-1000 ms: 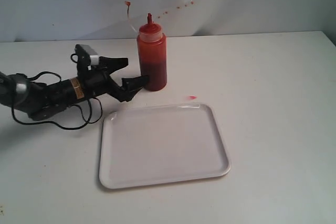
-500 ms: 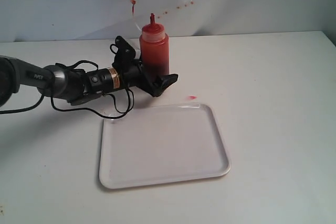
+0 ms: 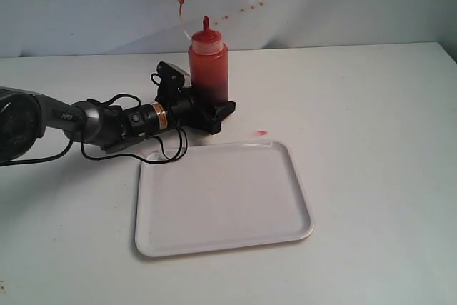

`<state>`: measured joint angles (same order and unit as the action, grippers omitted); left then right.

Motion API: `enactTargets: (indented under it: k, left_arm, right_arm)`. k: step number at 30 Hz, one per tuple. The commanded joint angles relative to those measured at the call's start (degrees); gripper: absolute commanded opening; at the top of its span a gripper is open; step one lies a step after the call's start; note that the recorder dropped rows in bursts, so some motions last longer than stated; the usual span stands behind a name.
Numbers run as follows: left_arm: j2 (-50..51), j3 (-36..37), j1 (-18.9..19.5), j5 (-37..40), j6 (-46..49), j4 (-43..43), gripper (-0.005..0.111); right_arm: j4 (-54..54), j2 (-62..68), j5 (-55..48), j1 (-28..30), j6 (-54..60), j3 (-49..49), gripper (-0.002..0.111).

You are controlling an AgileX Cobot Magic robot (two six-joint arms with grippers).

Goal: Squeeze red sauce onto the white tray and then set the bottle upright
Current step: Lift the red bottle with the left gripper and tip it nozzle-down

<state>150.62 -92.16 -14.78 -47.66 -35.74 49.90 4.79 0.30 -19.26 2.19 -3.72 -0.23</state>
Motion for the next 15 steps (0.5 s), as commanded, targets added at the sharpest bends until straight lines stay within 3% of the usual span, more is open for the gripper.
enactTargets:
  k: [1,7,15]
  left_arm:
    - [-0.06,-0.29,-0.10,1.03,0.51,1.86,0.002]
    - [-0.06,-0.29,0.14,0.28,0.51,1.19,0.002]
    - [-0.06,-0.29,1.68,-8.34,0.64,1.30,0.002]
  right_arm:
    - [-0.11,-0.30,0.38,-0.28,0.29,0.23,0.000]
    - [-0.11,-0.30,0.38,-0.28,0.29,0.23,0.000]
    - [-0.11,-0.30,0.38,-0.28,0.29,0.23,0.000]
